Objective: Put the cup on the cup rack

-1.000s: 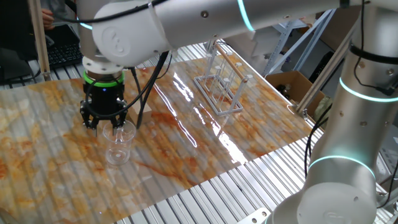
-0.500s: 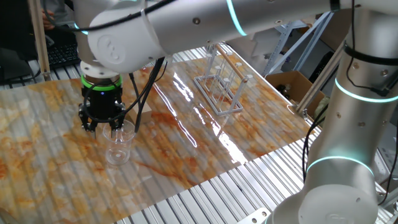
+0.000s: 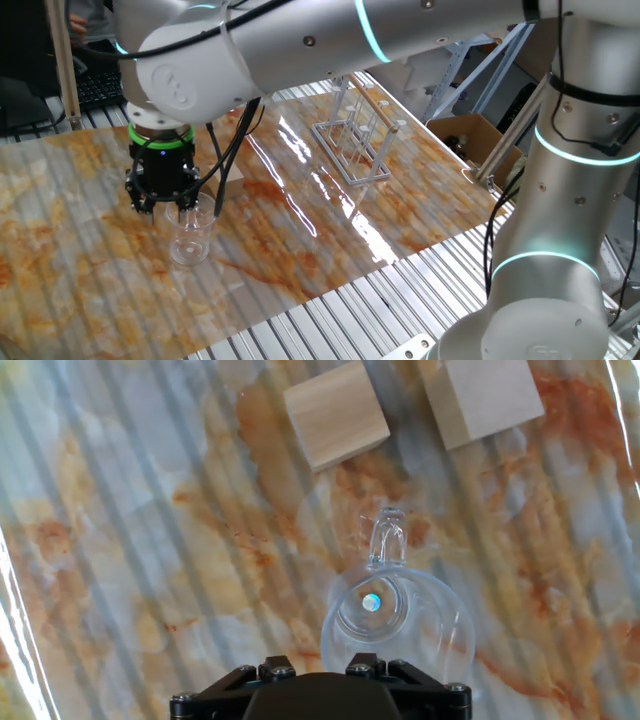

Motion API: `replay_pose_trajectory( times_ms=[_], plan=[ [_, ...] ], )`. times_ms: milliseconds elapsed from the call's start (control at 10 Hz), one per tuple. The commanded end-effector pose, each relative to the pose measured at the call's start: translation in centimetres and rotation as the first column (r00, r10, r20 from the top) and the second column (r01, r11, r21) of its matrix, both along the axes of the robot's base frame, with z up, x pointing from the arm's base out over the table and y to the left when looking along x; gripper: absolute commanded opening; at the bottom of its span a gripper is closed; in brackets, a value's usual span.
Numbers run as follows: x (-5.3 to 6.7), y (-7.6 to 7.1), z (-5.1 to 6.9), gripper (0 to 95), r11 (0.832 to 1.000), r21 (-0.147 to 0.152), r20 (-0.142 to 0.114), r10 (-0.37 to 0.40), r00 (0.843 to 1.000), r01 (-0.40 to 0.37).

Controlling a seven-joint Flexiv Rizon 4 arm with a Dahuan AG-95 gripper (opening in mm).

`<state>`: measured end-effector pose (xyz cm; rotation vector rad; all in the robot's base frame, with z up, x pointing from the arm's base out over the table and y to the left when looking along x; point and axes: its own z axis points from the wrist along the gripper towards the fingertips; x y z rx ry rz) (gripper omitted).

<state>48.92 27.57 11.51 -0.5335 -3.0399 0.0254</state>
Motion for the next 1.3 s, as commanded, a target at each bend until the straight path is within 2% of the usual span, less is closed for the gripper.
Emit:
replay_pose_trajectory(
  times_ms=[100, 200, 500, 600, 900, 1200, 1300],
  plan=[
    [-0.07, 0.03, -0.3, 38.0, 1.0, 0.0, 0.006, 0.001, 1.0, -0.001],
    [-0.06, 0.03, -0.41, 19.0, 1.0, 0.001, 0.006, 0.006, 1.0, -0.006],
    [-0.09, -0.14, -0.72, 19.0, 0.999, -0.01, 0.011, 0.031, 0.999, -0.031],
    [-0.08, -0.17, -0.73, 0.0, 0.999, -0.014, 0.011, 0.047, 0.999, -0.046],
    [-0.08, -0.18, -0.67, 0.0, 0.999, -0.002, 0.003, 0.038, 0.999, -0.038],
    [0.06, -0.3, -0.01, 0.0, 0.999, 0.024, -0.038, 0.038, 0.999, -0.037],
    [0.1, -0.4, 0.15, 0.0, 0.998, 0.058, -0.05, 0.02, 0.999, -0.017]
  ],
)
